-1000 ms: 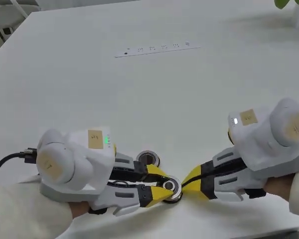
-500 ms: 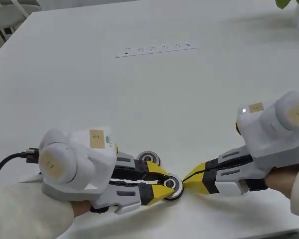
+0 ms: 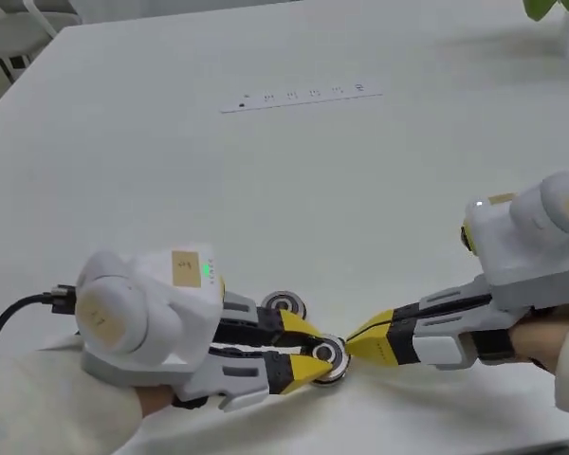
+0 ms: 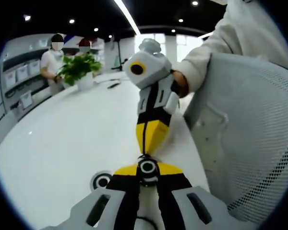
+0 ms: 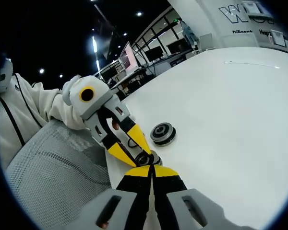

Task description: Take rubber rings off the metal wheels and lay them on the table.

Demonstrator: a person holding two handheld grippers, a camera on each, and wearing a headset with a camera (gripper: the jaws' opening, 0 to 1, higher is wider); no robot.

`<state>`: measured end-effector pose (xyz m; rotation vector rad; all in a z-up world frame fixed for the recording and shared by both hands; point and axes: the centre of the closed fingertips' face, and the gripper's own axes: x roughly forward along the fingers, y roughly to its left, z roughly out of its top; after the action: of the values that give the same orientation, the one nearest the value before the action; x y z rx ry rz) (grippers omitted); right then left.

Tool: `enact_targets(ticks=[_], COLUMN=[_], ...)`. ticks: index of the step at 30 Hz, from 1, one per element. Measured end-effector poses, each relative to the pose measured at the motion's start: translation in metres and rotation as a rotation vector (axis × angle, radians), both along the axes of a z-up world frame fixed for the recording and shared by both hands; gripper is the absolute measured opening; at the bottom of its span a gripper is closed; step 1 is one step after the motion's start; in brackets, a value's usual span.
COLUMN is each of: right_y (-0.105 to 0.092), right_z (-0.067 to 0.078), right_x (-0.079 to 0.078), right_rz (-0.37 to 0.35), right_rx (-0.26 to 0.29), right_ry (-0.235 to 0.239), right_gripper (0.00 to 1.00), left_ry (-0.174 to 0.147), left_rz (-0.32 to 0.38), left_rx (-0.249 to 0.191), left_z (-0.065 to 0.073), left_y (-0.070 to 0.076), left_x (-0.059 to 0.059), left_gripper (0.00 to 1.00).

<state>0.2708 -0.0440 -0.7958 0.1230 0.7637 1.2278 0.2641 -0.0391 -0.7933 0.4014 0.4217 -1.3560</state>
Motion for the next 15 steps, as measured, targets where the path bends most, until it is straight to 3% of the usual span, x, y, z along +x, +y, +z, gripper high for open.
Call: enact_targets(ticks=[15], right_y=[0.0045], right_z=[0.0052], right_x=[-0.0030], right_rz=[0.016], right_rx=[0.006], right_ry=[-0.005], right_gripper=[0.00], left_ry=[-0.006], left_rz=[-0.004], left_rx=[-0.002], left_z=[-0.0004], left_y=[-0.0003], left_x=[-0.0004], left_gripper=[0.14])
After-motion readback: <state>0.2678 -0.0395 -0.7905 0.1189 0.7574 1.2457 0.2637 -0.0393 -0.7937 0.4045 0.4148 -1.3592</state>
